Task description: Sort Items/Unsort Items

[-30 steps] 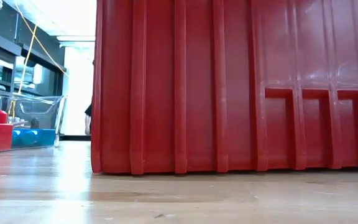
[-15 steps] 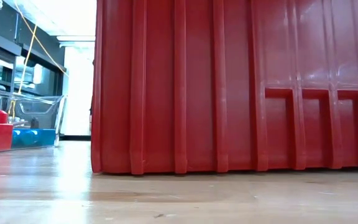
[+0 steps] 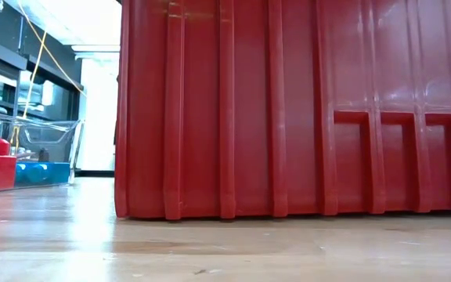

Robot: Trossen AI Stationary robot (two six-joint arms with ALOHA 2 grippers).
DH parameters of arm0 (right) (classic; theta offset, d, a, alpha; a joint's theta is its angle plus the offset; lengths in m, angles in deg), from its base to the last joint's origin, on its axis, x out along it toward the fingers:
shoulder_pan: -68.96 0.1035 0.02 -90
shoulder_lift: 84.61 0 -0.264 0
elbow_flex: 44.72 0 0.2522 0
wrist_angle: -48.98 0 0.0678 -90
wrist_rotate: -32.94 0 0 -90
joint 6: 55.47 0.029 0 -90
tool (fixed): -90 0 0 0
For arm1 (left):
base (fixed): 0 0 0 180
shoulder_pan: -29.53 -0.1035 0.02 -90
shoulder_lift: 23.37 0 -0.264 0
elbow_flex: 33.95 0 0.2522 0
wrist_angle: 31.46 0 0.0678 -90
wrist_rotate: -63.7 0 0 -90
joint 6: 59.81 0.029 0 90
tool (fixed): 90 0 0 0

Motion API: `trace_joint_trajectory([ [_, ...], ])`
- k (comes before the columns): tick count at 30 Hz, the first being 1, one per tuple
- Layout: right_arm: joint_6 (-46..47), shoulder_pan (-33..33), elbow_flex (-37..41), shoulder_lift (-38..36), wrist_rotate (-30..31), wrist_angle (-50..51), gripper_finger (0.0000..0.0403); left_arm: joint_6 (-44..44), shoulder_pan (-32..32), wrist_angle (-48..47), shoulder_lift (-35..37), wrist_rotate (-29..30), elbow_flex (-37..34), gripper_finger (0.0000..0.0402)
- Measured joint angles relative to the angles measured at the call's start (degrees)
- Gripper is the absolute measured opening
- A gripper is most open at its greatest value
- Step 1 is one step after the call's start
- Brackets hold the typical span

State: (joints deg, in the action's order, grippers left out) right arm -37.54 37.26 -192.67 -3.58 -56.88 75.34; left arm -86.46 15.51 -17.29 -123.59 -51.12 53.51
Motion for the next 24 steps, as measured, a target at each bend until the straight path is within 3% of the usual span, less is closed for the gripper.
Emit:
trace_joint_trajectory([
  [6,0.04,0.00,0.00,0.00,-0.04,-0.02,0.0000,-0.76,1.13,9.24,-4.01,5.15,0.12,0.0227],
  [10,0.13,0.00,0.00,0.02,-0.11,0.01,0.0000,-1.25,1.80,14.75,-6.48,4.28,0.92,0.0227],
  [24,1.55,0.00,0.00,0.00,-0.80,0.00,0.0000,11.48,1.95,11.89,-7.30,9.07,1.39,0.0227],
])
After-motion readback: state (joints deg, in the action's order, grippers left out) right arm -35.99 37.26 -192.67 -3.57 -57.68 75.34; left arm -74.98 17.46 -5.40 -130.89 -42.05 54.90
